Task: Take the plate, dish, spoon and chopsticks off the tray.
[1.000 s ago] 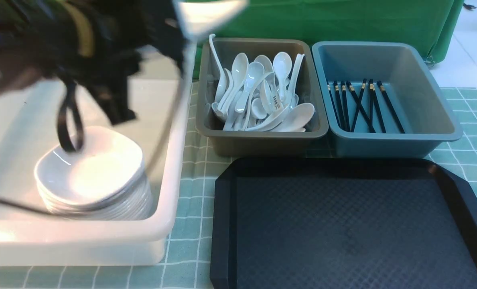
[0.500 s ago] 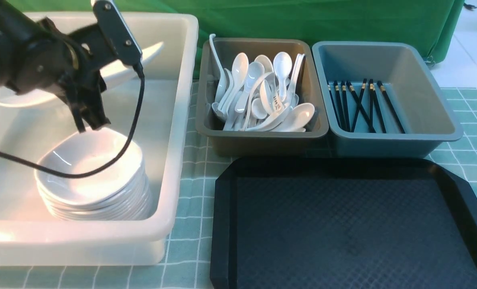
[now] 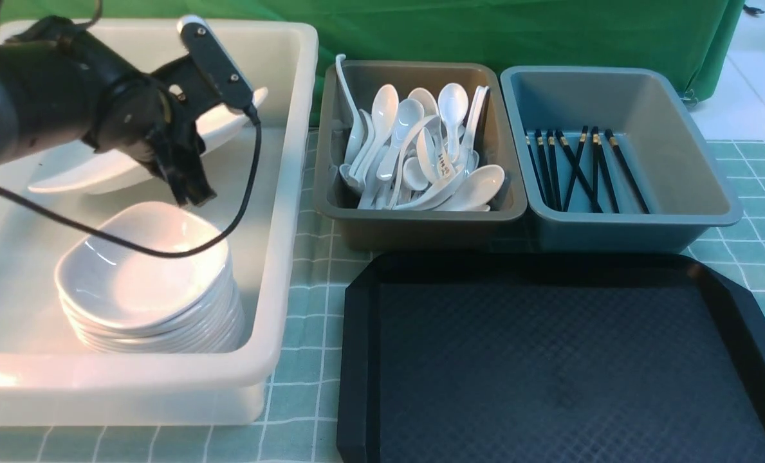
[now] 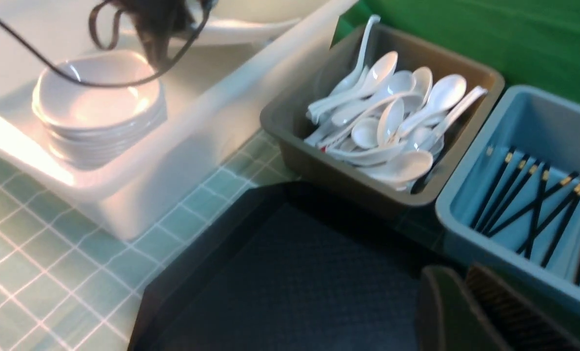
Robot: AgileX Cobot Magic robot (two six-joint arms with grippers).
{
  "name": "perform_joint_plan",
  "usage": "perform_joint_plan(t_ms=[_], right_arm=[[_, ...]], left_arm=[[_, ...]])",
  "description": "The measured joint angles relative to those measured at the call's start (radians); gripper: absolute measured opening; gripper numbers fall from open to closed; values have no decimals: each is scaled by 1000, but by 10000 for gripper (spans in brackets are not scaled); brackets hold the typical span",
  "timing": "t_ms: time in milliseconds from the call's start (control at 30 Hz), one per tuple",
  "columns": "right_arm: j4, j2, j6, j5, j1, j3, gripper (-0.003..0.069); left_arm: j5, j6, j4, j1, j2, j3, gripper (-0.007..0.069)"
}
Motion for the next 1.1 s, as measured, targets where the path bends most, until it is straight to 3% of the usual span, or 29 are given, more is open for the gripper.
perform_joint_plan(t_ms=[333, 500, 800, 900, 1067, 1100], right_arm=[[34, 0, -9, 14, 0, 0, 101], [36, 0, -11, 14, 0, 0, 101], [39, 0, -11, 26, 0, 0, 102], [39, 0, -11, 42, 0, 0, 106], [39, 0, -12, 117, 0, 0, 106], [39, 0, -12, 123, 0, 0, 106]], left_arm=[[-6, -2, -105, -1, 27, -1, 306], [-8, -2, -192, -1, 27, -2, 360], [11, -5, -379, -3, -39, -2, 367], [28, -5, -503, -28, -137, -2, 310], [-17, 63, -728, -133, -477, 83, 59], [-22, 66, -728, -138, -492, 83, 53]])
